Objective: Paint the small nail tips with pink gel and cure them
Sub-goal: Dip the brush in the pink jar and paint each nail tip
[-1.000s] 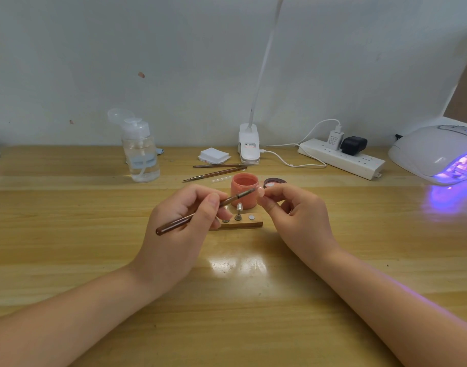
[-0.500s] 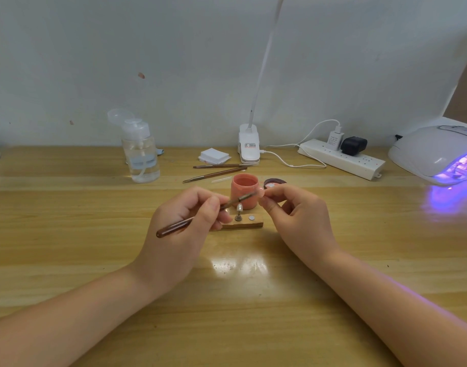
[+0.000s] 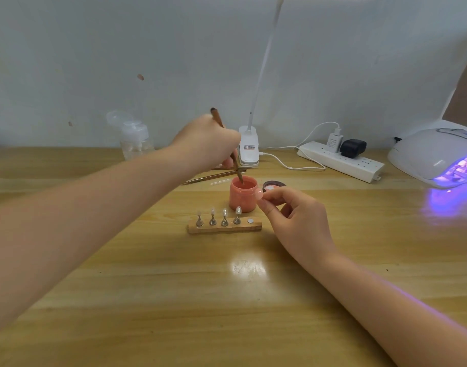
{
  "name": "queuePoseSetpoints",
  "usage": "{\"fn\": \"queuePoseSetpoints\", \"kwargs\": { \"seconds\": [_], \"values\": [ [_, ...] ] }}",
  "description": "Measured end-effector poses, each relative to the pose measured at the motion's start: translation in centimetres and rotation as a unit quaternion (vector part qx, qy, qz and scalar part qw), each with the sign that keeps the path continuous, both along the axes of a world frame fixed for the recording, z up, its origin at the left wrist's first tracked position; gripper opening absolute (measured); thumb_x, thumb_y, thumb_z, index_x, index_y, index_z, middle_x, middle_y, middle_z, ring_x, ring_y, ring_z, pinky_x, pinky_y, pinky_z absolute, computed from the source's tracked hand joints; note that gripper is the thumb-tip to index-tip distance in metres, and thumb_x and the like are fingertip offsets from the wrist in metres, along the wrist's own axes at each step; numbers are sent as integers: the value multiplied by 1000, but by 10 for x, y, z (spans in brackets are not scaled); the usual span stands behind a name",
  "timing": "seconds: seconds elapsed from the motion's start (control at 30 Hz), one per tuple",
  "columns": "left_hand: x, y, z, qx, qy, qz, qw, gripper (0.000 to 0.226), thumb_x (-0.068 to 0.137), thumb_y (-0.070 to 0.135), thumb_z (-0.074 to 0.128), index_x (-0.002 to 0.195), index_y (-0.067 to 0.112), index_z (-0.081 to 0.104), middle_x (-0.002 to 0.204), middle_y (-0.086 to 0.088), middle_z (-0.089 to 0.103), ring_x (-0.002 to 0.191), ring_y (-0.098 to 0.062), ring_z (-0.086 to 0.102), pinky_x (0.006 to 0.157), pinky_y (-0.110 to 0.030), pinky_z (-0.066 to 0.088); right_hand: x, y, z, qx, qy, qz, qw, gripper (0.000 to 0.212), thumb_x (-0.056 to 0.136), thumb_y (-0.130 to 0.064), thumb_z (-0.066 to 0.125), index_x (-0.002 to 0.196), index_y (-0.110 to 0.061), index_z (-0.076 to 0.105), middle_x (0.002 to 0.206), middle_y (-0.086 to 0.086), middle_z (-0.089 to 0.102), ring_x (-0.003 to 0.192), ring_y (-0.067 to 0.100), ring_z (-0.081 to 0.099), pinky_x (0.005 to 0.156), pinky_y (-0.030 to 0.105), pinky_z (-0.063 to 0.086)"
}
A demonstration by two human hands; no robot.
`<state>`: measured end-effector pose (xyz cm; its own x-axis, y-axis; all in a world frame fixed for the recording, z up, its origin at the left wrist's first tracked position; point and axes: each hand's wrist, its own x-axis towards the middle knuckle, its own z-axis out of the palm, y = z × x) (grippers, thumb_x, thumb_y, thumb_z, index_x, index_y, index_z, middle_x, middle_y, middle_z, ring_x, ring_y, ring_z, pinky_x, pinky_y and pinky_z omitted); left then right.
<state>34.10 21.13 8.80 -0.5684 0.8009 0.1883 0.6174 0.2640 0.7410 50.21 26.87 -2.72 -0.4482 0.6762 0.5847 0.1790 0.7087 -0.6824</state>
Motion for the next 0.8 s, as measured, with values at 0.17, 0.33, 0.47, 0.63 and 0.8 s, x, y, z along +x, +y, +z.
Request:
{"fn": "queuePoseSetpoints", "kwargs": {
  "seconds": [0.17,0.33,0.47,0.63,0.8],
  "values": [
    [5,24,-3,-117,-12,-22,993,26,88,14,46,72,11,67,43,6,61,30,-4,45,40,-15,30,0,-1,0,8,-3,-1,1000,4,84,-22,72,87,-20,73,80,-10,70,53,8,47,56,22,41],
    [12,28,-14,-154,13,-26,988,18,86,7,53,91,7,70,61,0,67,51,-12,48,49,-23,36,-1,0,-1,19,-2,-1,1000,1,85,-23,71,85,-23,73,79,-11,69,51,8,45,55,20,38],
    [8,24,-12,-134,-31,-12,990,23,91,9,48,82,7,70,51,1,64,43,-8,51,43,-17,36,-1,-1,-1,23,-3,2,1000,2,85,-24,71,85,-24,72,80,-11,69,51,7,46,55,19,37],
    [0,13,-1,-70,-125,13,990,25,93,11,45,90,1,68,44,1,58,33,-7,45,36,-12,28,-1,-1,-1,25,-13,-2,1000,2,85,-23,71,86,-24,73,84,-11,71,51,6,47,55,20,39],
    [-16,0,0,-6,-205,33,978,27,88,15,44,89,5,69,44,4,59,47,-10,38,42,-18,29,0,-2,0,18,-16,0,1000,5,86,-21,71,90,-19,73,82,-12,69,49,9,45,55,25,42]
  ]
}}
